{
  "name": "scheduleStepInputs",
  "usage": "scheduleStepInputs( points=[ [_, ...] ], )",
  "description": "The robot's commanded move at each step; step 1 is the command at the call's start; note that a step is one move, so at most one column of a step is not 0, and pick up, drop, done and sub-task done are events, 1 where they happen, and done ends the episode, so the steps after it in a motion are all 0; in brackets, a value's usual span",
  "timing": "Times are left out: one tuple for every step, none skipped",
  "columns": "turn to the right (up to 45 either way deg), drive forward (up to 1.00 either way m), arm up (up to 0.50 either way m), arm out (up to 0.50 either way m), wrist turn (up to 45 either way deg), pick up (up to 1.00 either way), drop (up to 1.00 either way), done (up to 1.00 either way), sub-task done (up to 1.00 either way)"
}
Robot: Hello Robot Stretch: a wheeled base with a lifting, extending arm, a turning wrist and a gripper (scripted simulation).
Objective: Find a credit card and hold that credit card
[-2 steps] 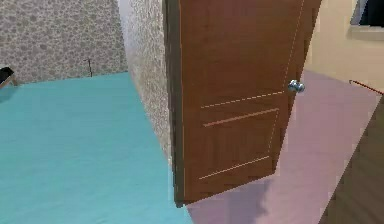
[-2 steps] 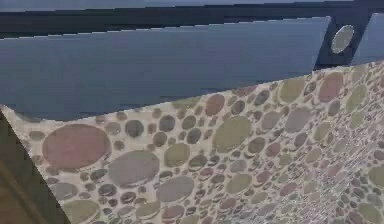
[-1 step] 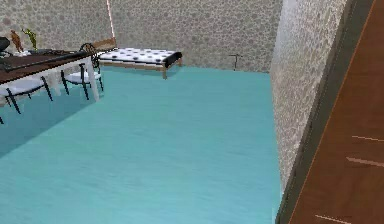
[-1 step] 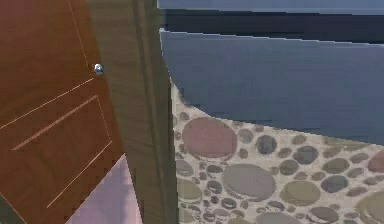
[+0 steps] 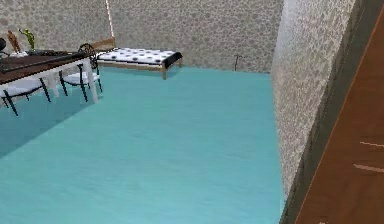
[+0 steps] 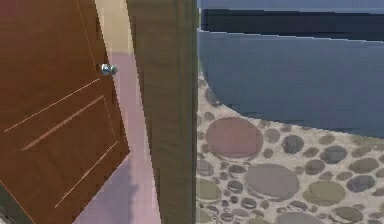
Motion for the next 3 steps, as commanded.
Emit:
scheduleStepInputs(
  points=[
    [42.0, 0.00, 0.00, 0.00, 0.0, 0.00, 0.00, 0.00, 0.00],
    [0.0, 0.30, 0.00, 0.00, 0.0, 0.00, 0.00, 0.00, 0.00],
    [45.0, 0.00, 0.00, 0.00, 0.0, 0.00, 0.00, 0.00, 0.00]
  ],
)
